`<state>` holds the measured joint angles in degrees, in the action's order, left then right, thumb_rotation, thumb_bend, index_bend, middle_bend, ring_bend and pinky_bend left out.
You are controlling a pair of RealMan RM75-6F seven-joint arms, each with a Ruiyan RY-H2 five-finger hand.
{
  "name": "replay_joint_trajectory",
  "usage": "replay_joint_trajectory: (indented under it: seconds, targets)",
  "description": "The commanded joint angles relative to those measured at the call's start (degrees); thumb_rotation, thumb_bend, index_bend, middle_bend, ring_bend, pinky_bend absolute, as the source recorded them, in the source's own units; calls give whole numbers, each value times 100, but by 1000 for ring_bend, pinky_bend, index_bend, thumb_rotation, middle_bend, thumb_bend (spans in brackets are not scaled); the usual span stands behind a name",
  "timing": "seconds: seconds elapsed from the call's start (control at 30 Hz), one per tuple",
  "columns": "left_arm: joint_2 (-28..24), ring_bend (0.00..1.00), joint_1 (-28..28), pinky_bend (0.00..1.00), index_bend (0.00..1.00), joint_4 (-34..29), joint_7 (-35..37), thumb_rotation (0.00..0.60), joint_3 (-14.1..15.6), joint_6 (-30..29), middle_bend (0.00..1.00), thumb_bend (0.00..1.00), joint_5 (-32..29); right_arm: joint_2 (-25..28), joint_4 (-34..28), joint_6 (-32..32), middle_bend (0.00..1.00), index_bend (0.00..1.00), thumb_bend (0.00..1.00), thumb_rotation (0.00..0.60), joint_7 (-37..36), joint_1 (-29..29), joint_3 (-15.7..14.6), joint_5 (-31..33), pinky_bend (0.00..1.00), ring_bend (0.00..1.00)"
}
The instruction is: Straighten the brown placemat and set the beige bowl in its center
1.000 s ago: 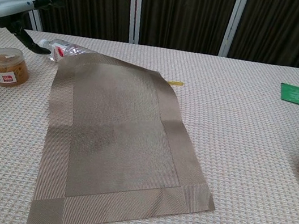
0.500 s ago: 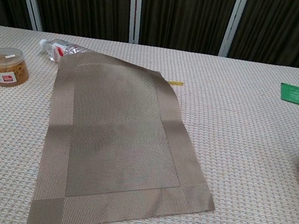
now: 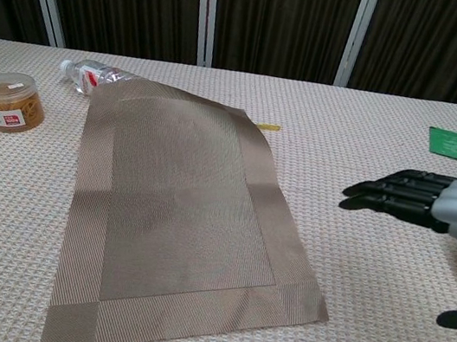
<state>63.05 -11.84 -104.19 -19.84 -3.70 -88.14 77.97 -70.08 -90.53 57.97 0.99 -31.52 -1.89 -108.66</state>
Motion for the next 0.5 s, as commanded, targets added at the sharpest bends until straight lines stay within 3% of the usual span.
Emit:
replay_joint_trajectory:
  seconds: [0.03,0.5]
  targets:
    - [-9,0,25,0,0,-11,51,600,45,61,0,139,25,-261,37,-307,0,0,47,600,168,-258,80,34,0,0]
    - [-14,0,53,0,0,187,296,600,60,209,0,137,188,-1249,212,-1120,0,29,48,600,653,-792,326,611,0,0]
